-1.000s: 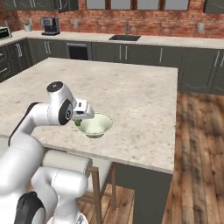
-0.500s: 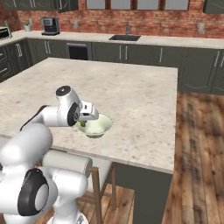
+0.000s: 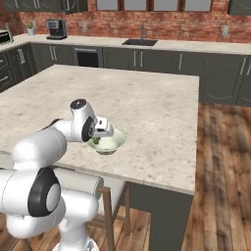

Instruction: There is a bowl on the dining counter. Grab a lemon wedge from the fridge and place it in the bowl. Then get the liquor bottle and glass cup from the cabinet and place them next to the bowl.

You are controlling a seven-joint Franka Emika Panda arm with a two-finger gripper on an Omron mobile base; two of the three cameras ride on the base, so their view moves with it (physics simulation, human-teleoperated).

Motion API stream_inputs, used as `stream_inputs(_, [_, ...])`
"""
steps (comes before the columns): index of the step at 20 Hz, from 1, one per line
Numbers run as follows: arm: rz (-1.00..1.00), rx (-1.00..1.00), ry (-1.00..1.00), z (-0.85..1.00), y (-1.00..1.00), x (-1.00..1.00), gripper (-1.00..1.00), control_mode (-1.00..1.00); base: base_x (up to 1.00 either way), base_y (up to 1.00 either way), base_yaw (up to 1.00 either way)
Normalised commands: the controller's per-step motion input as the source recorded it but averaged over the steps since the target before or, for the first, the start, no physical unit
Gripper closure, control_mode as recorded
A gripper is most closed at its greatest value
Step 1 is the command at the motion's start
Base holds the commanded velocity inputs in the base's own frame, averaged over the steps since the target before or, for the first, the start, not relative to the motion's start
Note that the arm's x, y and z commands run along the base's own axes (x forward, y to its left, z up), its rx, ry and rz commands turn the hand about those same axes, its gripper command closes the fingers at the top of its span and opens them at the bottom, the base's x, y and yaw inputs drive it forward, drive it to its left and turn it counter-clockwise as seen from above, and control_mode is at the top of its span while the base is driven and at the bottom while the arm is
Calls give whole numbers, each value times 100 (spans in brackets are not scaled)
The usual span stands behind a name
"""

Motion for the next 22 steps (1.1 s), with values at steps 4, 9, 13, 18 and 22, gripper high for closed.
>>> stream_inputs(4, [0,3,2,-15,-10,17,100,-100,0,0,0])
stream_inputs(9, [0,2,0,-10,-3,15,100,-100,0,0,0])
stream_inputs(13, [0,0,0,-8,0,14,-100,-100,0,0,0])
stream_inputs(18, [0,0,0,-4,0,13,-100,-100,0,0,0])
stream_inputs(22, [0,1,-3,8,0,-6,-100,-100,0,0,0])
